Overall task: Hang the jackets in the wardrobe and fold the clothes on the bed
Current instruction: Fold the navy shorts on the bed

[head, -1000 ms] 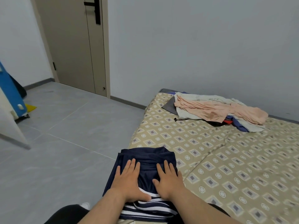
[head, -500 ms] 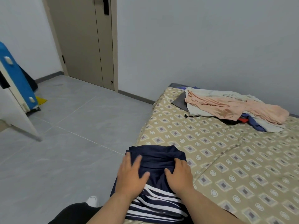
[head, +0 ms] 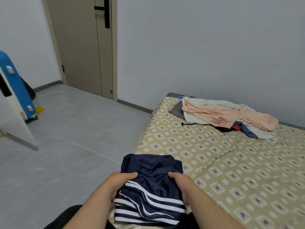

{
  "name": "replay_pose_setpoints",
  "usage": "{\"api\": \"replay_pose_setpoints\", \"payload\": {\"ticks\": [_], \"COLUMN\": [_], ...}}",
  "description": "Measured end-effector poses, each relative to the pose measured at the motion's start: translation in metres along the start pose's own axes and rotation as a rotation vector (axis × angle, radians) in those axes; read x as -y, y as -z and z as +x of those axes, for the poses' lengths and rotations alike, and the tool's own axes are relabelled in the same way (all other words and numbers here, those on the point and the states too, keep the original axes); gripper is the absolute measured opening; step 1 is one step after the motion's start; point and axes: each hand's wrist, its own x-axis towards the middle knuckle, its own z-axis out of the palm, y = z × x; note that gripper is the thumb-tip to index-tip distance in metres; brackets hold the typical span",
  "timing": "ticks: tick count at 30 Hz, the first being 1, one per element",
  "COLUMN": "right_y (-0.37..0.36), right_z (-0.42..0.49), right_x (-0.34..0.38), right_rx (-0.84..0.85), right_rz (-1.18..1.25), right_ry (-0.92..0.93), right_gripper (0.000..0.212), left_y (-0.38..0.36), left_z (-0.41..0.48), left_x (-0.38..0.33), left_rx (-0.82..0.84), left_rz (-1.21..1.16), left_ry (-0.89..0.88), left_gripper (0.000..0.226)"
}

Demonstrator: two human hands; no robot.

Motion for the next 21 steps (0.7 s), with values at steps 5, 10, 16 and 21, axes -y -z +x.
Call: {"api": "replay_pose_setpoints", "payload": {"ticks": [5, 10, 16, 21], "right_y": [0.002, 0.006, -0.002, -0.023], "right_z": [-0.003, -0.005, 0.004, 0.026], "right_x": [0.005, 0.017, 0.041, 0.058], "right_rx": [0.026, 0.052, 0.063, 0.033], "right_rz": [0.075, 0.134, 0.137, 0.152], "right_ry": [0.101, 0.233, 0.325, 0.354], "right_gripper": [0.035, 0.028, 0.020, 0.019], "left_y": [0.000, -0.002, 0.002, 0.015], "left_z": [-0.007, -0.006, 0.017, 0.046], "left_x": [-0.006, -0.015, -0.026, -0.047], "left_rx": [0.022, -0.039, -0.034, -0.062], "left_rz": [-0.076, -0.157, -0.170, -0.239], "left_ry": [-0.106, -0.203, -0.283, -0.313], "left_gripper": [0.030, 0.023, 0.021, 0.026]}}
